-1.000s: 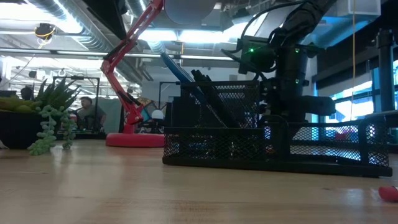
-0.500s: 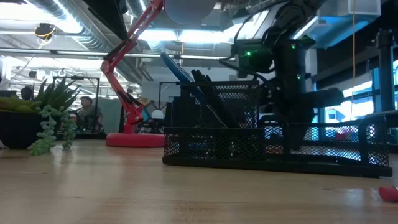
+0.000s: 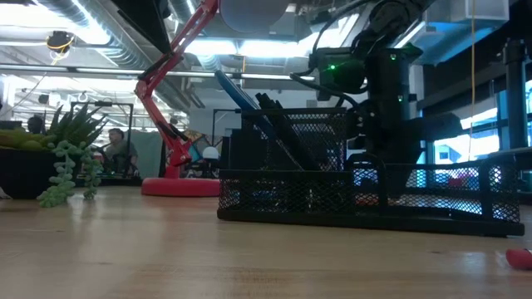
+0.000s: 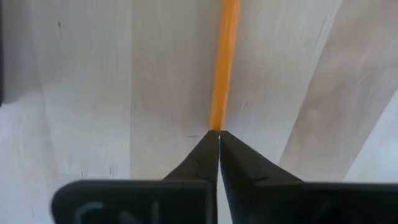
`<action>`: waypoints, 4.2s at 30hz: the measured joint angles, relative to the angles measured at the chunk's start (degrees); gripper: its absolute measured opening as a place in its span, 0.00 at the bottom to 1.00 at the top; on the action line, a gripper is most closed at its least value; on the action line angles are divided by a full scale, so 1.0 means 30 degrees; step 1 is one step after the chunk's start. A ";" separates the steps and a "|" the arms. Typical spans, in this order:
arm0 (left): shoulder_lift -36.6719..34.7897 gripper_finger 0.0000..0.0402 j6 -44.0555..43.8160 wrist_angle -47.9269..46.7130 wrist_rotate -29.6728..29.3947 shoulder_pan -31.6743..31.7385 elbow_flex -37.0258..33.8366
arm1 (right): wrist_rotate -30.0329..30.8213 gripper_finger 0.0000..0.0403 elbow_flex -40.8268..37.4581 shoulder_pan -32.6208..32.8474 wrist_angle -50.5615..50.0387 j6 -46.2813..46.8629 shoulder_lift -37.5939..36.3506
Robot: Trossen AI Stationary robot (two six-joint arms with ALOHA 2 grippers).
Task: Pick and place office supplies into organizer
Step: Put the top orange pencil into the desk organizer
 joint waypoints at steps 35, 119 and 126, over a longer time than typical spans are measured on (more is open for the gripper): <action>0.0000 0.29 -0.0156 -0.0003 0.0000 0.0000 0.0000 | -0.0016 0.27 -0.1668 0.0000 0.1223 0.0984 -0.0170; 0.0000 0.29 -0.0155 -0.0011 0.0000 -0.0001 0.0000 | 0.1121 0.04 -0.0689 0.0918 -0.0311 0.1923 0.0039; 0.0000 0.29 -0.0149 -0.0011 0.0000 0.0000 0.0000 | 0.1143 0.03 -0.0622 0.0918 -0.0441 0.1916 -0.0016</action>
